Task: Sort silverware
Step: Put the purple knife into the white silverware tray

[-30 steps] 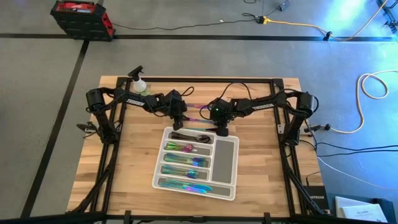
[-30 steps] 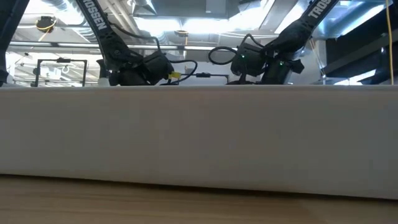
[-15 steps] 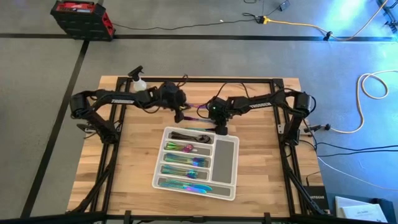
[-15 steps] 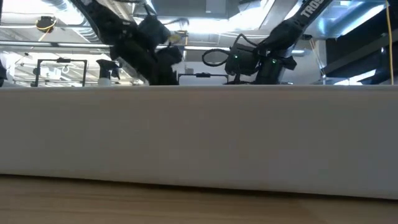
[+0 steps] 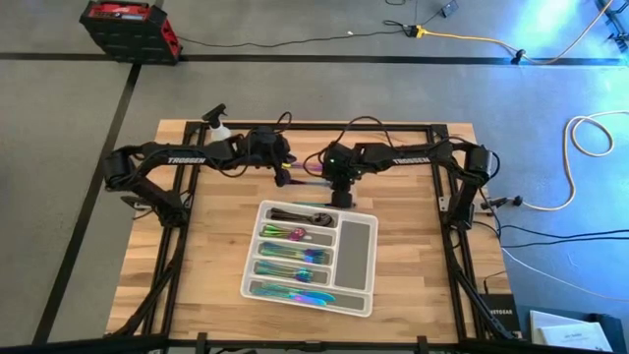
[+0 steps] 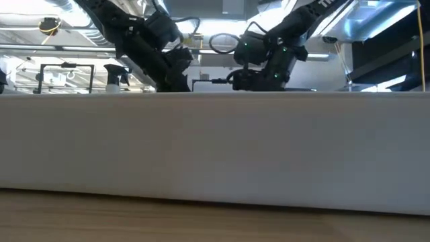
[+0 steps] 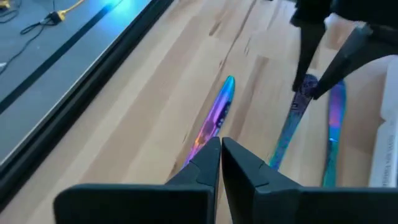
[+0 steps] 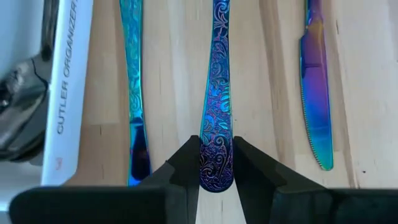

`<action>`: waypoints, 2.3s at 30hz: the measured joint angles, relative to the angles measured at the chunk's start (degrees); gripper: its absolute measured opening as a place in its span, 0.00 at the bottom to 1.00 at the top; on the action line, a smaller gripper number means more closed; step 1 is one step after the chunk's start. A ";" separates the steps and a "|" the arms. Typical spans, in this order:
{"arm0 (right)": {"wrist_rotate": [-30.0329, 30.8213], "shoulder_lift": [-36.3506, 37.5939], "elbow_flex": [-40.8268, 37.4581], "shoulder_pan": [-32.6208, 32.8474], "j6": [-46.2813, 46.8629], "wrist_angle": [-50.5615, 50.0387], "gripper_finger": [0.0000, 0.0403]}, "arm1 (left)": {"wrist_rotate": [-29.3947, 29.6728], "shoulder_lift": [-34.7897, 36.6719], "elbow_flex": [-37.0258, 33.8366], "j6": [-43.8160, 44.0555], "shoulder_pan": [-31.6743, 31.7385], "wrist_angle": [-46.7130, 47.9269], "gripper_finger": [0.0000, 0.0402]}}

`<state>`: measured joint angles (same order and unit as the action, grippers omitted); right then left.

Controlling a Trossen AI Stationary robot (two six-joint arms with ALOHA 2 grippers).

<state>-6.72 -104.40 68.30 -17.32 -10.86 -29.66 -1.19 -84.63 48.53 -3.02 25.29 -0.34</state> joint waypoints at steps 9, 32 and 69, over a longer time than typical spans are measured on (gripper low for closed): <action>-0.10 0.09 1.08 0.00 0.50 -2.36 0.17 | -8.49 7.03 0.15 14.57 -1.10 5.19 0.01; -1.77 0.31 -0.49 -0.45 -4.44 2.77 0.19 | -14.81 0.53 -0.28 45.33 -5.77 10.47 0.61; -1.21 -8.52 -0.13 -1.75 -4.47 3.82 0.14 | -6.32 -7.86 -0.31 4.36 -7.75 11.54 0.59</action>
<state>-7.93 -112.92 68.17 -19.07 -15.33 -25.84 -7.51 -92.49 48.23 1.34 17.54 11.20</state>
